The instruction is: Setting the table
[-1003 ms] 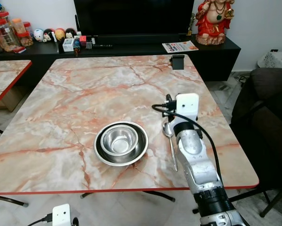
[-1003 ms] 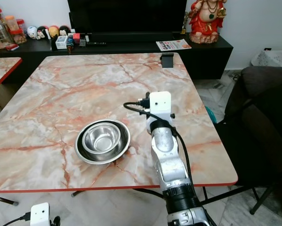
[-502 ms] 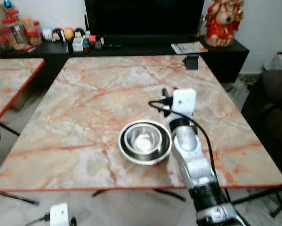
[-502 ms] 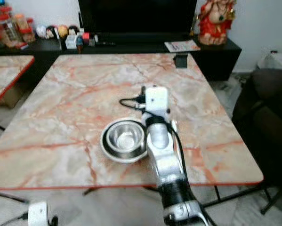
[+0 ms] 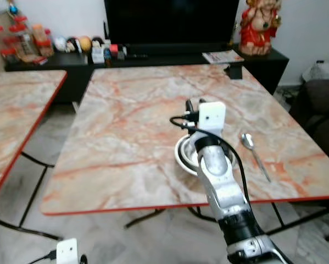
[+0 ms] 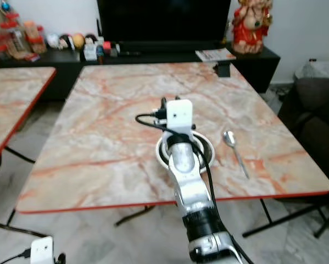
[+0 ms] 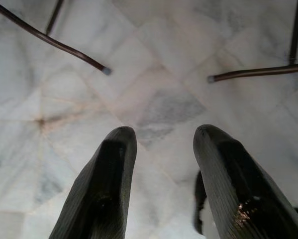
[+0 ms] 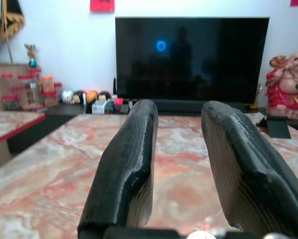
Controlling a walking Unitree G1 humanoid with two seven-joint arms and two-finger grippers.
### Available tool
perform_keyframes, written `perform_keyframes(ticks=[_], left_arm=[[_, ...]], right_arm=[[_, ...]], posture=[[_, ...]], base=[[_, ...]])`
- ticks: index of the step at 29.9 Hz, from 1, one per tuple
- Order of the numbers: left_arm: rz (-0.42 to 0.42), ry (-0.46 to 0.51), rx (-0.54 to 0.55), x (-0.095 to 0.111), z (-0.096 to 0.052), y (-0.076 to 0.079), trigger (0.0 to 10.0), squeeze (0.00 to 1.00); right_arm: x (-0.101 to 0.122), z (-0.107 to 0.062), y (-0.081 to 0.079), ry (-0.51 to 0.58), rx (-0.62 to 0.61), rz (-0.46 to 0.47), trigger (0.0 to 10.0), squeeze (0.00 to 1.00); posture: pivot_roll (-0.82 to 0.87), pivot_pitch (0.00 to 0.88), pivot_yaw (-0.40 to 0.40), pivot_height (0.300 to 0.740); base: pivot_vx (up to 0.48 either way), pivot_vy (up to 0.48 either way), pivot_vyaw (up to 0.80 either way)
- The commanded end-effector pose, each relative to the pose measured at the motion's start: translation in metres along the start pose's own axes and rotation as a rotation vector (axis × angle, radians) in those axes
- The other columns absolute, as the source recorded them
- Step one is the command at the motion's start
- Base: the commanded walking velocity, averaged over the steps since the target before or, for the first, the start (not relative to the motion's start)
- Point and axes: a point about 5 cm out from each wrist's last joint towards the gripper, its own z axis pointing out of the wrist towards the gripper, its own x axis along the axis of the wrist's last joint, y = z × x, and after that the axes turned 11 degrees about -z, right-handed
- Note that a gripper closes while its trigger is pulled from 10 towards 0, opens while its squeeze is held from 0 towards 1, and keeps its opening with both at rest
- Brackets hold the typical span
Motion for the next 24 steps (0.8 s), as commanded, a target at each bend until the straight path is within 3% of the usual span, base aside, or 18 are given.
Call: perform_keyframes(ticks=[1, 24], left_arm=[[-0.021, -0.014, -0.003, -0.0035, -0.0007, 0.0043, 10.0, 0.0], [-0.028, -0.012, 0.006, -0.0045, -0.0014, 0.0023, 10.0, 0.0]], right_arm=[[-0.004, -0.0011, 0.0058, -0.012, -0.015, 0.007, 10.0, 0.0], [-0.0037, -0.0006, 0.001, 0.002, 0.02, 0.006, 10.0, 0.0]], posture=[[-0.01, 0.0, 0.018, 0.732], [0.0, 0.0, 0.011, 0.732]], base=[[0.0, 0.446, 0.0], [0.0, 0.441, 0.0]])
